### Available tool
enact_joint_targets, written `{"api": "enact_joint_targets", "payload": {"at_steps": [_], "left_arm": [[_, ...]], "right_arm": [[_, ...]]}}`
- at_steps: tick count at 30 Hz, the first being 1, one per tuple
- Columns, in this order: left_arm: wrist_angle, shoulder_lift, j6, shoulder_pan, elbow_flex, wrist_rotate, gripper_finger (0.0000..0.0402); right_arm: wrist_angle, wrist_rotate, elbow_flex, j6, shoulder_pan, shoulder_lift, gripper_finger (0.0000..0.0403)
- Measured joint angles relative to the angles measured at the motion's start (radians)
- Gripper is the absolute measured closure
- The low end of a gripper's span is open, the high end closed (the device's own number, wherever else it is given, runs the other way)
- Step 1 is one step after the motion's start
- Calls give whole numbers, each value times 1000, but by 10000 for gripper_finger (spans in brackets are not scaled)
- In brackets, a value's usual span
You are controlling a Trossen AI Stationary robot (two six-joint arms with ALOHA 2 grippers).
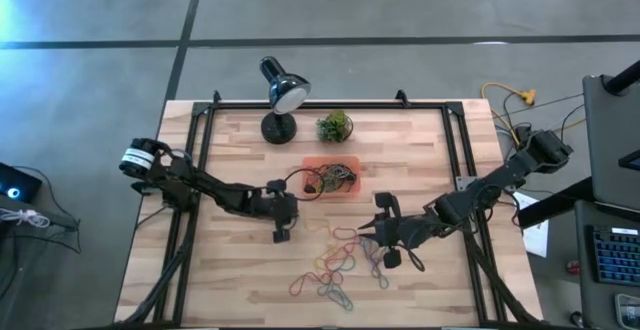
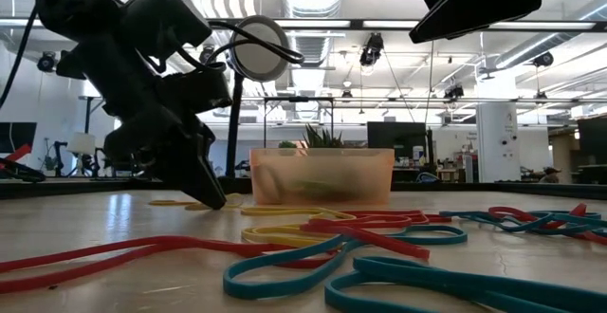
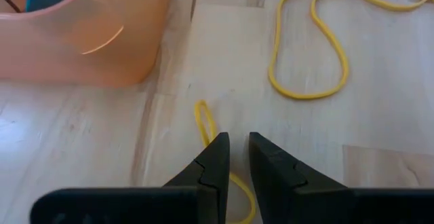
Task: Pick and place rubber bands into bin
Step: Put the yellow rubber band into the orange bin
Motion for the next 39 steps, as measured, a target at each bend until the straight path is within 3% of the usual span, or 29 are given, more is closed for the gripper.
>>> {"api": "enact_joint_targets", "payload": {"at_steps": [19, 26, 30, 39], "left_arm": [[-150, -12, -79, 1, 9, -105, 361], [-155, -11, -104, 5, 8, -39, 362], [-163, -11, -104, 9, 6, 21, 387], [-164, -40, -87, 8, 11, 41, 400]], "right_arm": [[0, 0, -3, 0, 0, 0, 344], [0, 0, -3, 5, 0, 0, 344], [1, 0, -3, 11, 0, 0, 344], [1, 0, -3, 22, 0, 0, 344]]}}
